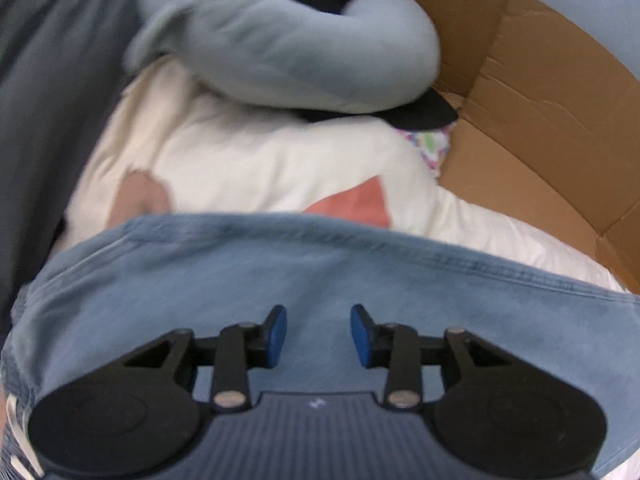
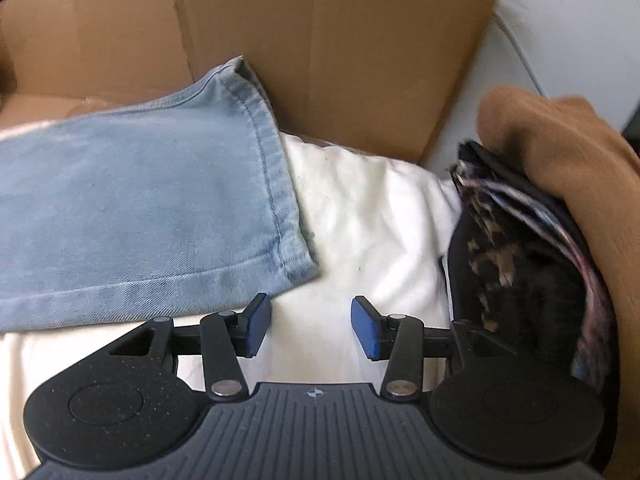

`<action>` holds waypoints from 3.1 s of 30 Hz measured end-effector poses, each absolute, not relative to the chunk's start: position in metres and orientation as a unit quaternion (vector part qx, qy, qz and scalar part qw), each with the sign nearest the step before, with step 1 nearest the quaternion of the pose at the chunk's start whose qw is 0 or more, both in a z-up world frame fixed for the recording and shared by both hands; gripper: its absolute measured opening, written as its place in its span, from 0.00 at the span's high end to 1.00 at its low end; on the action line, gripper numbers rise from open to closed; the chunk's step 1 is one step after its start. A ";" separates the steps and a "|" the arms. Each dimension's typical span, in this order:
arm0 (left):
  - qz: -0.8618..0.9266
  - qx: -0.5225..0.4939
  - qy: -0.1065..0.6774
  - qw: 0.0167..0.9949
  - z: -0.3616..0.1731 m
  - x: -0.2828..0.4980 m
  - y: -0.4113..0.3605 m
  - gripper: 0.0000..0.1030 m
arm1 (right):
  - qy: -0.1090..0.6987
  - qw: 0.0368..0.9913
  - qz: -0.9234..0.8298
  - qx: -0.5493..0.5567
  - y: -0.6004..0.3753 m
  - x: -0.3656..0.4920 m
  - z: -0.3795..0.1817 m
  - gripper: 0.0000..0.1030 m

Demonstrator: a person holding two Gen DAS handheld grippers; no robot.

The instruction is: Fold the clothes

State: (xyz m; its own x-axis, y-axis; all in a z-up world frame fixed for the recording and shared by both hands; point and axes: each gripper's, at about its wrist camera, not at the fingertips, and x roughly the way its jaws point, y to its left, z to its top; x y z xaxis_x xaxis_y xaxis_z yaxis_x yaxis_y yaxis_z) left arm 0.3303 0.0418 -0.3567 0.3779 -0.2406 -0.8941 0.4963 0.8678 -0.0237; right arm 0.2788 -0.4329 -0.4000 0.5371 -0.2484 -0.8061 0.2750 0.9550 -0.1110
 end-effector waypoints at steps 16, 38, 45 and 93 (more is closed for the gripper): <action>-0.154 0.133 0.521 0.829 -0.362 0.281 0.149 0.55 | 0.445 0.891 0.010 0.086 -0.415 0.230 -0.346 0.50; -0.113 0.119 0.544 0.823 -0.195 0.166 0.285 0.47 | 0.419 0.895 0.048 0.146 -0.435 0.133 -0.215 0.49; -0.105 0.119 0.542 0.825 -0.166 0.128 0.311 0.44 | 0.423 0.889 0.052 0.171 -0.445 0.093 -0.207 0.49; -0.076 0.053 0.620 0.779 -0.321 0.030 0.370 0.41 | 0.559 0.735 -0.052 0.380 -0.466 -0.091 -0.392 0.38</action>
State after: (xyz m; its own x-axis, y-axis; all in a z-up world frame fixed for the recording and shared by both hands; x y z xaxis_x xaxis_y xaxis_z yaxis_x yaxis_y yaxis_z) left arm 0.0301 0.3697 -0.3212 0.2193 -0.0523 -0.9742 0.1841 0.9828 -0.0113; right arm -0.0912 -0.4657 -0.3916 0.3700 0.3481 -0.8614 0.5006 0.7064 0.5005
